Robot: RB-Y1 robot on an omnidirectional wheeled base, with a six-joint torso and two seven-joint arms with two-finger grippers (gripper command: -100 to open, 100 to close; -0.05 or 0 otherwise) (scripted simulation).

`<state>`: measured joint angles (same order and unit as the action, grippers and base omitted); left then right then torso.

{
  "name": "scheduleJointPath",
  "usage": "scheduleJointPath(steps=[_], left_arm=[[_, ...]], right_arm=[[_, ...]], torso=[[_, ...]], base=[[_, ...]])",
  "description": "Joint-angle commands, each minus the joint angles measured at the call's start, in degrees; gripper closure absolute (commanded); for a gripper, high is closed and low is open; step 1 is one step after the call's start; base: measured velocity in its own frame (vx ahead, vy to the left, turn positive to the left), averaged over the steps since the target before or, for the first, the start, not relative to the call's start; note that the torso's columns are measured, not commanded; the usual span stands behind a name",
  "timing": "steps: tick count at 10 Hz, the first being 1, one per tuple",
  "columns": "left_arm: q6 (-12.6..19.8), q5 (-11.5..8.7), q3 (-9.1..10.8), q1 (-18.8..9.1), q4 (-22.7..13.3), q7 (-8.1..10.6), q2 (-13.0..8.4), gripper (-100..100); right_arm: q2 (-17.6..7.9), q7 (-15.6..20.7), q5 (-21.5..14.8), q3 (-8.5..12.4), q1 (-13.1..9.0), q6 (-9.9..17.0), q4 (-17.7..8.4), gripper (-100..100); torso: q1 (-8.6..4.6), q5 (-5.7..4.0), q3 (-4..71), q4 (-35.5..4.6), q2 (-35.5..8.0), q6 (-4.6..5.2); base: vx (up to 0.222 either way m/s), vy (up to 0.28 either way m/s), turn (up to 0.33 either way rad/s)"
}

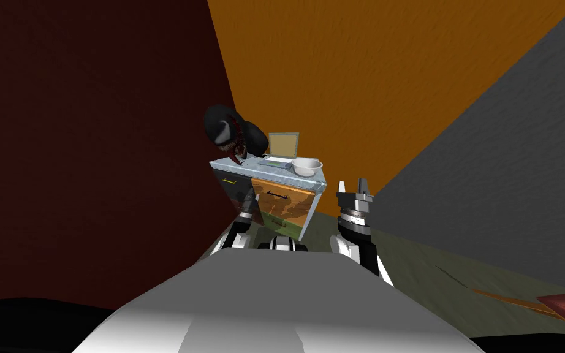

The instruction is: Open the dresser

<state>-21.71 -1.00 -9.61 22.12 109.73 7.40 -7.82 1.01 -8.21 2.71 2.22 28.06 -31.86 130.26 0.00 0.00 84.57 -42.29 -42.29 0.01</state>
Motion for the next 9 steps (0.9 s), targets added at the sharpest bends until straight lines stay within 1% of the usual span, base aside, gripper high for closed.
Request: scheduleJointPath(steps=[1, 6, 7, 8, 9], left_arm=[[-0.04, 0.49, -1.53, -0.98, -3.26, 0.12, -1.14, -100], [0.3, 1.45, -4.45, -2.79, -8.76, 0.23, -3.11, -100], [0.28, 1.38, -4.17, -2.28, -7.79, 0.14, -2.83, -100], [1.71, 1.33, -4.19, -1.94, -6.05, 0.32, -3.17, -100], [2.42, 1.3, -4.17, -1.77, -5.15, 0.4, -3.31, -100]], right_arm=[[0.0, 0.0, 0.0, 0.0, 0.0, 0.0, 0.0, 0], [0.0, 0.0, 0.0, 0.0, 0.0, 0.0, 0.0, 0], [0.0, 0.0, 0.0, 0.0, 0.0, 0.0, 0.0, 0], [0.0, 0.0, 0.0, 0.0, 0.01, 0.0, 0.0, 0], [0.0, 0.0, 0.0, 0.0, 0.01, 0.0, 0.0, 0]], torso=[[0.02, 0.0, 0.0, 0.0, 0.0, -0.02], [0.0, 0.0, 0.0, 0.0, 0.0, -0.01], [0.01, 0.0, 0.0, 0.0, -0.01, -0.02], [0.0, 0.0, 0.0, 0.0, 0.0, -0.03], [-0.07, -0.02, 0.08, 0.03, 0.15, -0.01]], base=[[0.001, 0.009, -0.1], [0.001, 0.008, -0.123], [0.0, 0.005, -0.019], [0.055, -0.017, -0.001], [0.099, -0.024, -0.005]])
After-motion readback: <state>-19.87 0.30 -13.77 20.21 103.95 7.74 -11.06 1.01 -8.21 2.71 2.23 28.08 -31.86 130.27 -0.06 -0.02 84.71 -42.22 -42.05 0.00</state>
